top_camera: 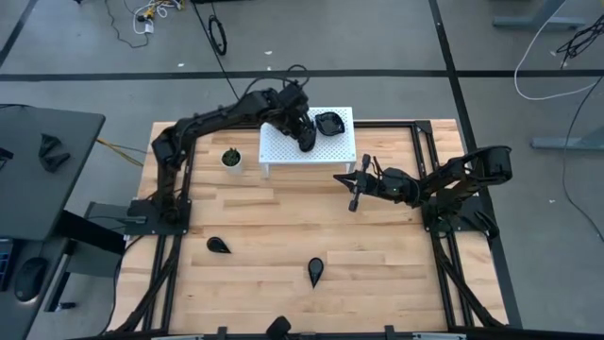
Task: Pick & Place Mini shaped plates
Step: Stack the black plate on top of the black plate on the shelf
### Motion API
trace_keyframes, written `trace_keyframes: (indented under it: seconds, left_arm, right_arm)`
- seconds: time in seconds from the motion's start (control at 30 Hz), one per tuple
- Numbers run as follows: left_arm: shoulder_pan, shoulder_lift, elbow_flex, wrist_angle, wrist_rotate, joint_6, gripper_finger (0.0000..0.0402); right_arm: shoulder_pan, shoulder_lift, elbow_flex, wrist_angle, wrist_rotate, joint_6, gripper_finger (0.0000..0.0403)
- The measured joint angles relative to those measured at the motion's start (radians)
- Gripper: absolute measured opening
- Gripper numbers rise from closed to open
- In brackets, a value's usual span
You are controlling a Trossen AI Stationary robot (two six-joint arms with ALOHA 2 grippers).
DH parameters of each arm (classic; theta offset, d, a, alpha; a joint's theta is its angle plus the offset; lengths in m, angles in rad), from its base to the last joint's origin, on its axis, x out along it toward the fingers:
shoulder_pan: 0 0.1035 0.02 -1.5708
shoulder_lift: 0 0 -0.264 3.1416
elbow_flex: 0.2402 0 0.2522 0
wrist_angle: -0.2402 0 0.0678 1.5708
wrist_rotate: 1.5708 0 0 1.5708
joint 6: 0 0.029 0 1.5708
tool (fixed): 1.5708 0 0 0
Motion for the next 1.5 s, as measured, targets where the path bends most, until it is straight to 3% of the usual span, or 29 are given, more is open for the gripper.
trace_keyframes:
  seconds: [0.2,0.33,0.53,0.7,1.23,1.5]
  left_arm:
    - [-0.007,0.0,0.0,0.0,0.001,0.015,0.0019]
    - [0.001,0.0,0.0,0.002,0.002,0.013,0.0055]
    - [0.014,0.0,0.0,0.007,0.088,-0.038,0.0114]
    - [-0.005,0.0,0.0,0.013,0.103,-0.039,0.0129]
    - [-0.108,0.0,0.0,0.031,-0.029,-0.056,0.0039]
    - [-0.075,-0.013,-0.003,-0.123,-0.16,-0.057,0.0005]
  right_arm:
    - [0.0,0.0,0.0,0.001,0.0,-0.002,0.0011]
    - [0.0,0.0,0.0,0.001,0.0,-0.002,0.0011]
    - [0.0,0.0,0.0,0.001,0.0,0.001,0.0011]
    - [0.0,0.0,0.0,0.0,0.0,0.001,0.0011]
    - [0.0,0.0,0.0,0.003,-0.001,-0.001,0.0011]
    - [0.0,0.0,0.0,-0.002,-0.001,0.022,0.0011]
